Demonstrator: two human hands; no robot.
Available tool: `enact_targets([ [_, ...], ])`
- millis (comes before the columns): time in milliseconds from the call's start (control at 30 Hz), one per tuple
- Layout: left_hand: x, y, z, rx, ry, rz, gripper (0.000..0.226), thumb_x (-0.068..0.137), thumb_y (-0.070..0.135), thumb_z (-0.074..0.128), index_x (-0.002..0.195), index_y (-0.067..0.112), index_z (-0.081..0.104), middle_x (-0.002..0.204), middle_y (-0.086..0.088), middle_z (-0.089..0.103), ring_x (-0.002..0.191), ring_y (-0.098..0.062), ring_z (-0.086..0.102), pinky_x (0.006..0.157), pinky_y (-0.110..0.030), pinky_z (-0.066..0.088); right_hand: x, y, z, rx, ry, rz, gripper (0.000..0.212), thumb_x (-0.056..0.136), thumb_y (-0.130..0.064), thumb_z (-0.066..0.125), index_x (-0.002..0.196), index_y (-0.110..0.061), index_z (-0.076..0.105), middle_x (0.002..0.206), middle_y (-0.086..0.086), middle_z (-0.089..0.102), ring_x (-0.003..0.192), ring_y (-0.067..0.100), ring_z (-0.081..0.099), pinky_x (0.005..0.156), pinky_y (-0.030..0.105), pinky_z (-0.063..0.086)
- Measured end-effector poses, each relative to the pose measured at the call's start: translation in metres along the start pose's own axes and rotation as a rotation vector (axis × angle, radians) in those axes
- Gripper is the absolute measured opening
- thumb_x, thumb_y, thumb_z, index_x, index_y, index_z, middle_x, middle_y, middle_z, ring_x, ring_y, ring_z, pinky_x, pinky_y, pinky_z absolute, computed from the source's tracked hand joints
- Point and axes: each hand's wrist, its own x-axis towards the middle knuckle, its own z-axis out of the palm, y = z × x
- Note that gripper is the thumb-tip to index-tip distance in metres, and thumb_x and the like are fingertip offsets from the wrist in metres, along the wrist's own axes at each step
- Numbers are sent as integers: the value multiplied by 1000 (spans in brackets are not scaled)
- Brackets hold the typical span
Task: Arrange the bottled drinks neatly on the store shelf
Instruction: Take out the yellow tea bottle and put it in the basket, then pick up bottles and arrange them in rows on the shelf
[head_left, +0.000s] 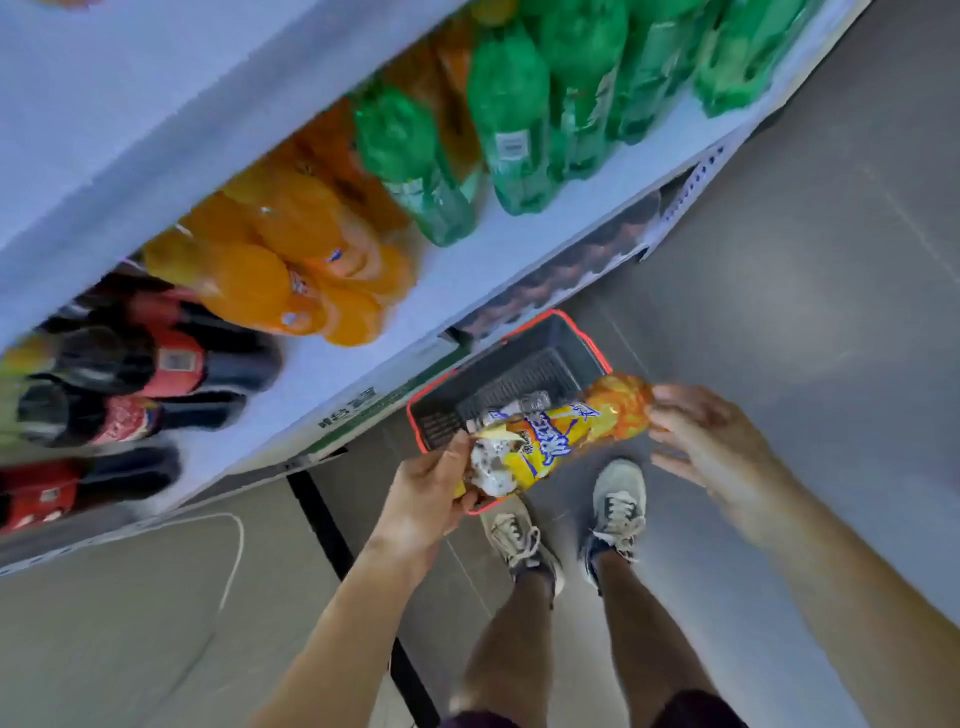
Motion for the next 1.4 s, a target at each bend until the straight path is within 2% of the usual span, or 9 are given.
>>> enact_targets([
  [133, 91, -55, 3, 176, 199, -27, 34, 98, 36, 57, 77, 13, 70, 45, 7, 52, 30, -4, 38, 45, -18, 36, 44, 57, -6, -136, 77, -1, 22, 91, -3, 62, 90, -25, 65, 94, 2, 67, 83, 22, 58, 95, 51, 50],
  [267, 183, -104, 12, 395, 246, -33, 24, 96, 37, 59, 94, 20, 76, 72, 3, 71, 61, -13, 67, 54, -24, 50, 88, 106, -10, -242, 102, 13, 24, 89, -3, 63, 88, -27, 65, 100, 9, 70, 85, 29, 63, 90, 43, 51],
  [367, 241, -139, 29, 497, 186, -14, 24, 96, 39, 58, 91, 23, 75, 55, 16, 66, 46, -2, 59, 44, -15, 43, 123, 135, -6, -313, 85, -22, 26, 89, -3, 61, 86, -29, 63, 98, 6, 70, 80, 25, 62, 82, 32, 47],
  [533, 310, -187, 52, 587, 18, -80, 36, 97, 8, 54, 130, 19, 62, 90, -13, 64, 64, -27, 58, 63, -33, 50, 160, 168, 6, -395, 47, -60, 32, 88, -4, 59, 85, -36, 64, 97, -7, 70, 89, 16, 65, 84, 27, 46],
  [633, 316, -191, 55, 750, 88, -78, 46, 92, 0, 46, 132, 18, 57, 114, -20, 67, 99, -38, 66, 88, -44, 55, 164, 173, 8, -456, 30, -64, 29, 88, -5, 59, 89, -34, 65, 97, -7, 69, 90, 12, 66, 81, 21, 46],
  [867, 204, -118, 40, 702, 164, 115, 36, 90, 4, 52, 85, 36, 68, 87, 8, 71, 91, -19, 66, 77, -26, 48, 100, 133, -4, -456, 2, -59, 25, 87, -8, 66, 83, -32, 71, 90, -8, 73, 86, 8, 66, 75, 19, 42],
  [1033, 57, -22, 11, 657, 186, 325, 30, 91, 7, 55, 91, 31, 73, 62, 14, 60, 50, -5, 48, 51, -17, 38, 3, 60, -21, -465, 27, -223, 33, 87, -3, 64, 81, -35, 69, 75, -16, 71, 76, -1, 64, 69, 5, 40],
  [1133, -44, 40, -11, 719, 221, 543, 28, 90, 4, 61, 92, 28, 74, 67, 8, 64, 61, -10, 54, 56, -14, 39, -64, 1, -31, -486, 34, -386, 30, 89, -2, 63, 86, -31, 69, 74, -19, 69, 73, -6, 62, 66, 2, 39],
  [1400, -241, 146, -59, 605, 354, 912, 24, 88, 3, 63, 94, 23, 76, 80, 26, 65, 64, 4, 56, 60, -4, 40, -206, -137, -14, -544, 25, -904, 18, 89, -8, 64, 94, -23, 72, 68, 5, 69, 59, 18, 58, 62, 31, 46],
])
